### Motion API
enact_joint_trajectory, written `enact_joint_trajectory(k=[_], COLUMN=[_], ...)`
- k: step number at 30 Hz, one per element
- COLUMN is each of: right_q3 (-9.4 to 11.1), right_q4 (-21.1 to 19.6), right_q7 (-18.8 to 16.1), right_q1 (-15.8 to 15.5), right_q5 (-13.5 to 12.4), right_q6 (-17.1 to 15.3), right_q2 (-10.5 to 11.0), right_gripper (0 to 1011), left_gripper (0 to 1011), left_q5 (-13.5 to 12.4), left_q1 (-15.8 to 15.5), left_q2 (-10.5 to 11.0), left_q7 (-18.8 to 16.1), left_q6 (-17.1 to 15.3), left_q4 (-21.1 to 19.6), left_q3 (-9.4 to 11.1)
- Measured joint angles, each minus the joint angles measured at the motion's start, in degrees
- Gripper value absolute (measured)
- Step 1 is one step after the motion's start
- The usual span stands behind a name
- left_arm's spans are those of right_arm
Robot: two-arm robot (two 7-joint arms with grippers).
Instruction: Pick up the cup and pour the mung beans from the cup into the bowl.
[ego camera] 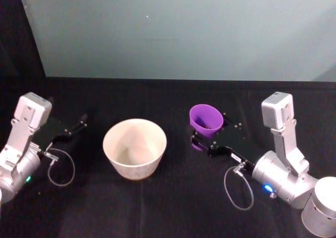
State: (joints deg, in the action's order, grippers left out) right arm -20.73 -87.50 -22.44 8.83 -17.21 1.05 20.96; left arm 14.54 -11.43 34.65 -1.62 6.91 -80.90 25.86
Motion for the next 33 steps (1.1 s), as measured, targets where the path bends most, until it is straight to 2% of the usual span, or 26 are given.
enact_joint_trajectory(k=[33], right_q3=[0.0], right_q4=[0.0], right_q7=[0.0], right_q1=[0.0], right_q5=[0.0], right_q6=[0.0], right_q2=[0.0], right_gripper=[726], left_gripper=[1012], left_q5=[0.0], left_q1=[0.0], left_q2=[0.0], left_q7=[0.0], left_q6=[0.0], left_q4=[0.0], left_q3=[0.0])
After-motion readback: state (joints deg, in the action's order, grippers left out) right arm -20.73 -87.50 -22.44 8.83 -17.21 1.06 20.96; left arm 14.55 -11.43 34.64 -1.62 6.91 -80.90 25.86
